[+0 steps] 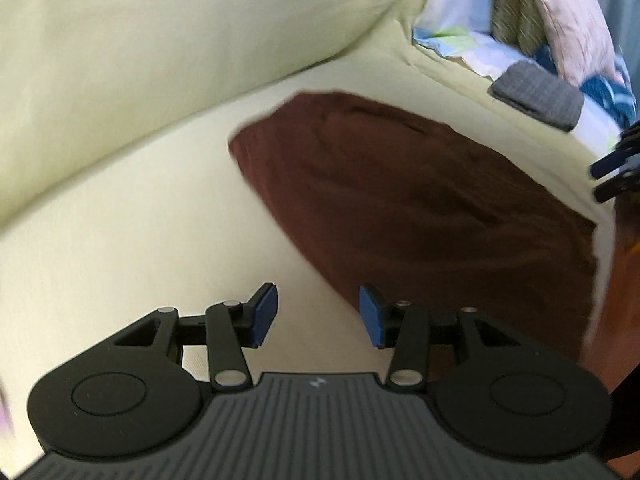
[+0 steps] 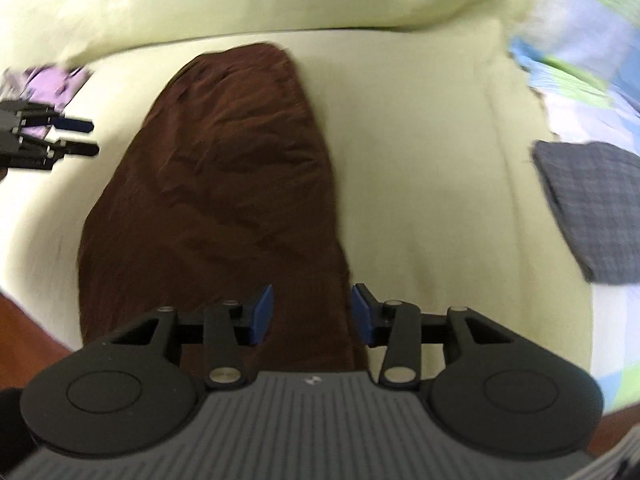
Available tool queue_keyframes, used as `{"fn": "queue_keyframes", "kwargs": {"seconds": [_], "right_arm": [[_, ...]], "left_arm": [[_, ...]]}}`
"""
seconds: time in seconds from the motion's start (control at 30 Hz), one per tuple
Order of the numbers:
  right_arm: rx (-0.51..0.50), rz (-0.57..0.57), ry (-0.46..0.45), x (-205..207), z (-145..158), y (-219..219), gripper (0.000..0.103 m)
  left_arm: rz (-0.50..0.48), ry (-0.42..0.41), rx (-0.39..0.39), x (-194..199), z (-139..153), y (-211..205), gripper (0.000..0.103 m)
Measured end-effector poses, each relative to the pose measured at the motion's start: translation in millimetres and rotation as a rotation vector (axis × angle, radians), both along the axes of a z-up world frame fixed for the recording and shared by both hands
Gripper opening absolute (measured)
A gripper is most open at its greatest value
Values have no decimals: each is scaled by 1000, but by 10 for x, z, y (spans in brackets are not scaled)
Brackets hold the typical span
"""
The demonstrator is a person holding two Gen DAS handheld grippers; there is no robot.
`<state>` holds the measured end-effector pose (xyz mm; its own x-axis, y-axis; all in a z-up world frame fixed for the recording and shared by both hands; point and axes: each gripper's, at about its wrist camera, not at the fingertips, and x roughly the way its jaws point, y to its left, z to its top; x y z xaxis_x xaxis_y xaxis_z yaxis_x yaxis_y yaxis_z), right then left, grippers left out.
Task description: Fold clothes
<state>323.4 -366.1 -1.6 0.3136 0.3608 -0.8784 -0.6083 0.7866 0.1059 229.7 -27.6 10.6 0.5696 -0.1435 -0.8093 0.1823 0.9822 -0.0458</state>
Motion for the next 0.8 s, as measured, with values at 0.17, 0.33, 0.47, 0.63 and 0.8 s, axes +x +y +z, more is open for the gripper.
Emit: {"fn": "queue_keyframes", "kwargs": {"seconds": [0.17,0.33,0.47,0.63,0.8], "right_arm": [[41,136,15,-37,-129,-88,38],[82,303,-34,-156,-149,-313,38],[113,344,-11,-163,-185,-574,38],[131,299,-4,-182,-256,-772,38],[172,290,-17,-191,-429,-775,37]], "left_arm": [[152,15,-33,-661,-185,-466,50],[398,-24,-118,-1186,-333,-900,50],[481,-32,-162,-1326,-471,-1154,50],[537,-77,-189,-1352,-589,-1266,49],[557,-180,-258,-1411,-695,-1342,49]]}}
